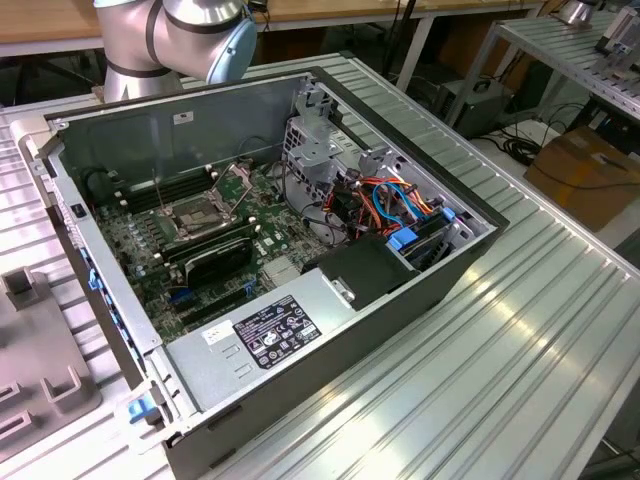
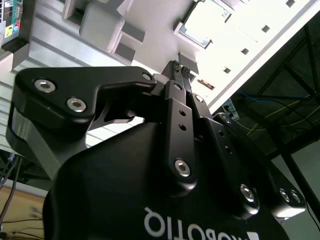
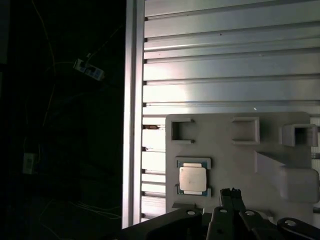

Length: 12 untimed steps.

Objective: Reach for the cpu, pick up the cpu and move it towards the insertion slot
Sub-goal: 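Reach for the cpu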

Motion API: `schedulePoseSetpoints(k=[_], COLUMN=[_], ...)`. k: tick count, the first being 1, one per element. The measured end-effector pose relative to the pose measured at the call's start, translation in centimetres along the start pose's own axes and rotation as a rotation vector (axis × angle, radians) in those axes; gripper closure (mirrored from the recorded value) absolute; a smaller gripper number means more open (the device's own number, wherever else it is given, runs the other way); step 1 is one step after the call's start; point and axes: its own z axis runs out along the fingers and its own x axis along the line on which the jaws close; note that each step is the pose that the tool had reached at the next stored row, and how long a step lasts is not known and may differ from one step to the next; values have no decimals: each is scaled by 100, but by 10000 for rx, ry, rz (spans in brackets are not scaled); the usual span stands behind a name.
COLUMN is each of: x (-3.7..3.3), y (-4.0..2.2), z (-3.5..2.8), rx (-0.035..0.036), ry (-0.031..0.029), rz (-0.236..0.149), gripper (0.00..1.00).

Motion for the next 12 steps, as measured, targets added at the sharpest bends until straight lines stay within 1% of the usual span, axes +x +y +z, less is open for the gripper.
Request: schedulePoseSetpoints(k=[3, 12], x=[17, 40], y=[0, 1], z=[0, 0], rx=[0, -1], ry=[0, 1], rz=[0, 0], gripper=[89, 89])
